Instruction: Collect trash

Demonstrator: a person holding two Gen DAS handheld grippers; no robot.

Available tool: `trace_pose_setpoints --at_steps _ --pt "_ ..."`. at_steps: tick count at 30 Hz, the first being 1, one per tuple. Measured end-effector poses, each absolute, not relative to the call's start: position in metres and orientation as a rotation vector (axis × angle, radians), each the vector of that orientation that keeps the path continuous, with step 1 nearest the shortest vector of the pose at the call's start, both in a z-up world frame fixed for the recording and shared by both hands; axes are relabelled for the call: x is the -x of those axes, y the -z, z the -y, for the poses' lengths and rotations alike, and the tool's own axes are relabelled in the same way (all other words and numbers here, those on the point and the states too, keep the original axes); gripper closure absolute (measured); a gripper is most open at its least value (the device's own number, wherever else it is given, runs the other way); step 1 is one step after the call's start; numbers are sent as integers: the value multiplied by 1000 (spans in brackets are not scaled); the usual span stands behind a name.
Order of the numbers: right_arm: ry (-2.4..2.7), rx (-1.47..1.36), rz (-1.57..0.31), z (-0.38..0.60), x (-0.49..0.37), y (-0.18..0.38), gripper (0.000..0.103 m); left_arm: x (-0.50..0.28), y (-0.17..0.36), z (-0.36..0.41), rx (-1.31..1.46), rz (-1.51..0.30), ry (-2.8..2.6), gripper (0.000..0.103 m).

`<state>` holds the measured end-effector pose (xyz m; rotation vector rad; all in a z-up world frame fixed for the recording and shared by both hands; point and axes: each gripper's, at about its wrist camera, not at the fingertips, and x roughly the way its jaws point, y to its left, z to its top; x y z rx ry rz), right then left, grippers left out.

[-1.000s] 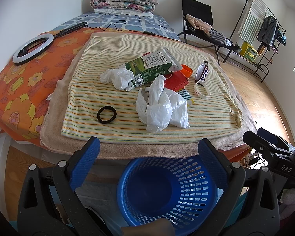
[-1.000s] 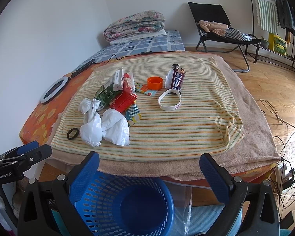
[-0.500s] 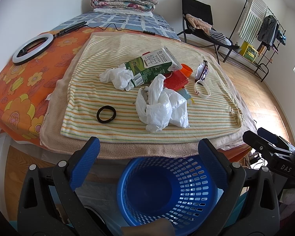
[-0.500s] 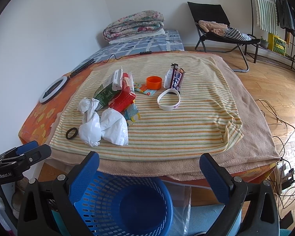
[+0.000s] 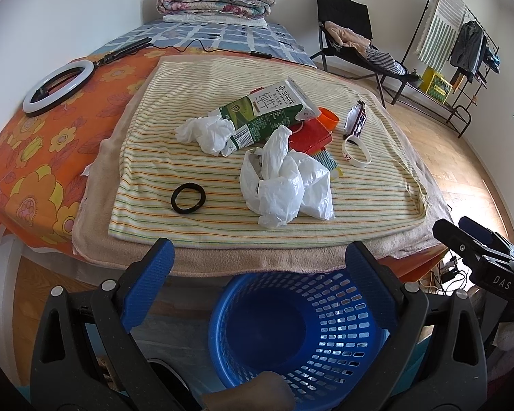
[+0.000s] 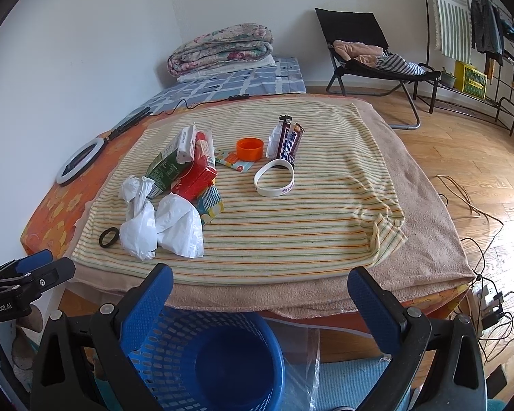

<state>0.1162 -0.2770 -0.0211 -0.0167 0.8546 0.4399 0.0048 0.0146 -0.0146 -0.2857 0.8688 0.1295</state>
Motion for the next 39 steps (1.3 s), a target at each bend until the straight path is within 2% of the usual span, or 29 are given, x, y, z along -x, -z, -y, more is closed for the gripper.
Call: trace_pose_setpoints --at_steps 8,19,23,27,31,36,39 --pt "-490 -46 -825 295 -123 14 0 -14 16 -15 269 -919 -94 1" --pt "-533 103 -856 271 -190 -9 0 -60 13 -18 253 -954 -23 2" --pt "-521 134 -902 258 -226 6 0 -83 26 -19 280 -998 6 5" --pt "-513 136 -968 247 -255 32 1 -103 43 -20 308 -1045 23 16" --pt "-498 133 -1001 238 -275 57 5 -115 50 -17 329 -1061 33 18" --pt "-501 122 -1033 227 -290 74 5 -125 57 -10 309 -1073 33 24" --pt "-503 128 -1045 218 -296 83 6 -129 61 -8 284 -1078 18 25"
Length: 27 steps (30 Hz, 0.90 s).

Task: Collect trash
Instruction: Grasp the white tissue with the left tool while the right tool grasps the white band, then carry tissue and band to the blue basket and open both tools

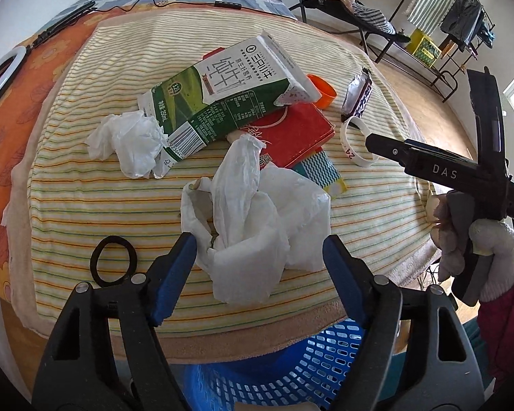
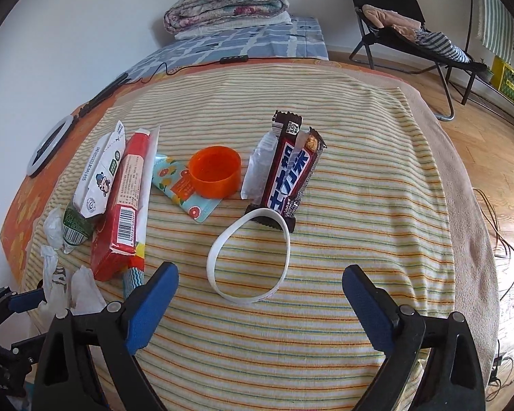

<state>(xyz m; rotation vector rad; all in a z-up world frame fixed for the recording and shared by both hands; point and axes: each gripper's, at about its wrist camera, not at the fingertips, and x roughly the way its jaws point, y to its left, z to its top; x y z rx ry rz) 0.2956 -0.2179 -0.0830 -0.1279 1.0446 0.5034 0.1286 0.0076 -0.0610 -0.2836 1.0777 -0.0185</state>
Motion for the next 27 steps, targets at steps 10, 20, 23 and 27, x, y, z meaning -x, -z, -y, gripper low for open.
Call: trace_pose_setpoints --at_steps 10,20,23,27 --pt "-474 179 -1087 200 -313 105 22 -135 63 -13 265 -1071 -7 53" --pt "-492 201 -1060 196 -306 101 66 -129 58 -15 275 -1051 -8 67" --pt "-505 169 -1069 201 -308 100 82 -127 57 -15 277 -1047 -5 69" --pt "-521 114 -1073 210 -310 95 90 -126 56 -18 291 -1042 -11 70"
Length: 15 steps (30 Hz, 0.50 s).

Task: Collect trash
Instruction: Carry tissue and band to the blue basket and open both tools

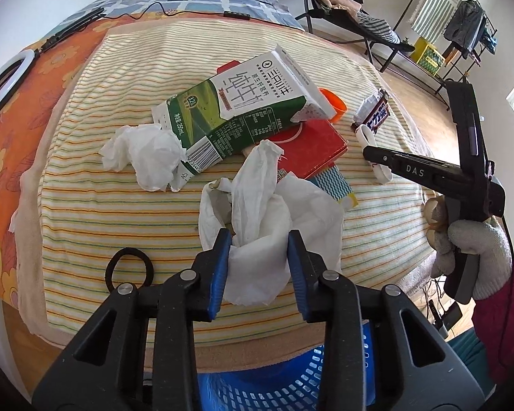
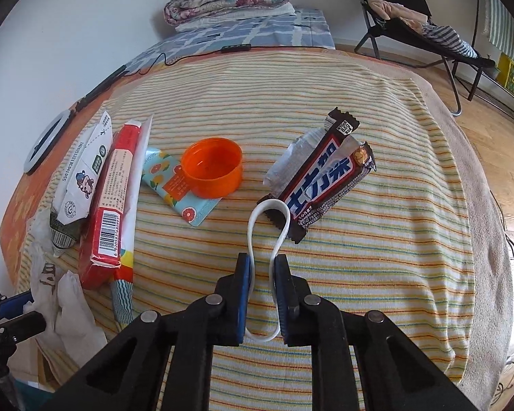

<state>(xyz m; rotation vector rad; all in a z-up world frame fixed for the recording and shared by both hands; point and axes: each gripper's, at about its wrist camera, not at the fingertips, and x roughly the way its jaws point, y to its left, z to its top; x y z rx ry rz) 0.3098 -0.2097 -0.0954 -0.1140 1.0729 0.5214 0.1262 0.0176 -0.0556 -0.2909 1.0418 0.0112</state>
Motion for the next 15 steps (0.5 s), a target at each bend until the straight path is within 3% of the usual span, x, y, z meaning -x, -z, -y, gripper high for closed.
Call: trace_pose_setpoints --at_steps 15 --pt "-630 104 -998 212 -267 56 90 -110 33 -32 331 -985 7 71"
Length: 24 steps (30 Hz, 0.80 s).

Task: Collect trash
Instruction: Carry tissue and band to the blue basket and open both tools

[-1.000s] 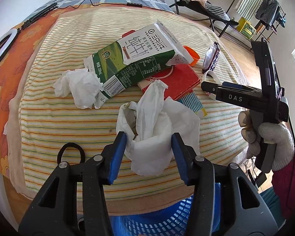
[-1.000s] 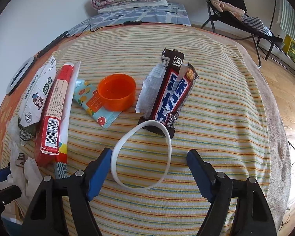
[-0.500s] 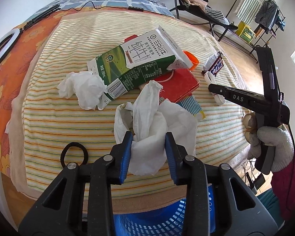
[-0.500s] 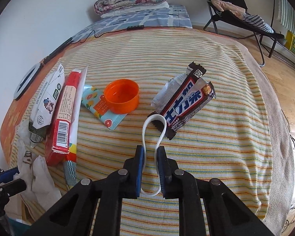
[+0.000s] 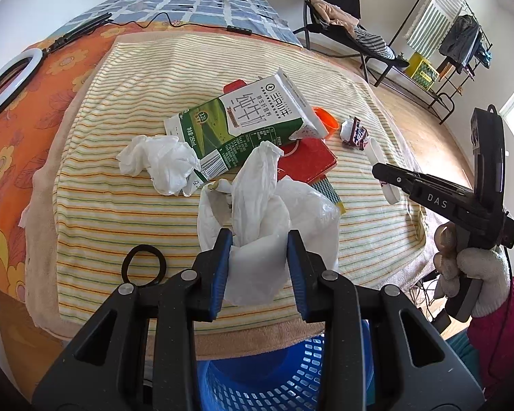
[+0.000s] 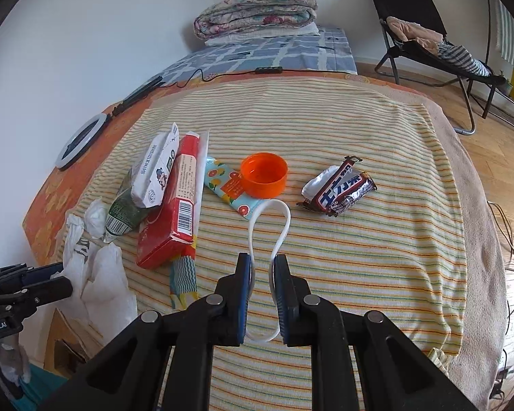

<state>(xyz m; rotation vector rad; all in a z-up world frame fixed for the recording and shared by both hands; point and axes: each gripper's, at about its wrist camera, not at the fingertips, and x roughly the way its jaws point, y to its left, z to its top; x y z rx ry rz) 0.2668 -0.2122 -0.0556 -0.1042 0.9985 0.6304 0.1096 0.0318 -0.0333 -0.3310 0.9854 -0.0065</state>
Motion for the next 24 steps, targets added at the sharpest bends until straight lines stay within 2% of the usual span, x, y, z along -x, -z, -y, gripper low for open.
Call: trace_pose_setpoints --at_steps 16,24 --pt "-728 122 -919 239 -162 24 90 -38 11 -22 297 -941 77 71" --pt "-780 161 -975 241 -113 47 88 -7 41 1 234 -1018 109 71"
